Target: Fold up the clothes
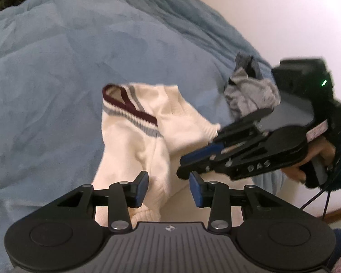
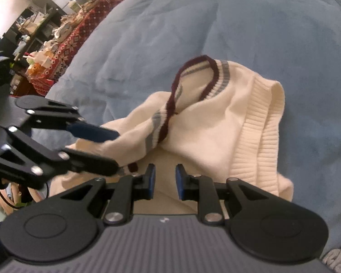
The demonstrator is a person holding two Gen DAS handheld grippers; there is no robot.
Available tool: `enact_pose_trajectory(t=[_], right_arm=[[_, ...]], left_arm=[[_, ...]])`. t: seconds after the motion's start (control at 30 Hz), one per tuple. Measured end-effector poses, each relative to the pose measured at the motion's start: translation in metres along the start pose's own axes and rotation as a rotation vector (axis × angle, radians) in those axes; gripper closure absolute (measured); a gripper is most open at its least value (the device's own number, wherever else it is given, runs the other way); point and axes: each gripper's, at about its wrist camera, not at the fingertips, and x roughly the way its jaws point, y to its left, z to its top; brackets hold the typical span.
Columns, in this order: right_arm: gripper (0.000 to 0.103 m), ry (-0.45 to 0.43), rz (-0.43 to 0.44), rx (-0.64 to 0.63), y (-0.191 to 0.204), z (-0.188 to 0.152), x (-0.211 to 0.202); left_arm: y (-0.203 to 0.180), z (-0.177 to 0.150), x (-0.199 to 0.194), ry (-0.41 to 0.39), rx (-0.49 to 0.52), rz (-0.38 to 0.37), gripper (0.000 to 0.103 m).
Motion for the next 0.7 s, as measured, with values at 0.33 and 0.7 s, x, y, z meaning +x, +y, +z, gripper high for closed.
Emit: enact_pose_trajectory(t=[0.33,0.7], right_arm=[[0.081,-0.125,0.041,0.045,0.001,0.017,-0.030],[0.085,0.026,0.068,-0.006,0.011,0.000,0.020]], left_arm=[[-0.014,-0.015,0.004,0.011,0.004,0.025,0.066],[0.004,-0.024,0.010,0.015,-0.117,0.002,0.062]])
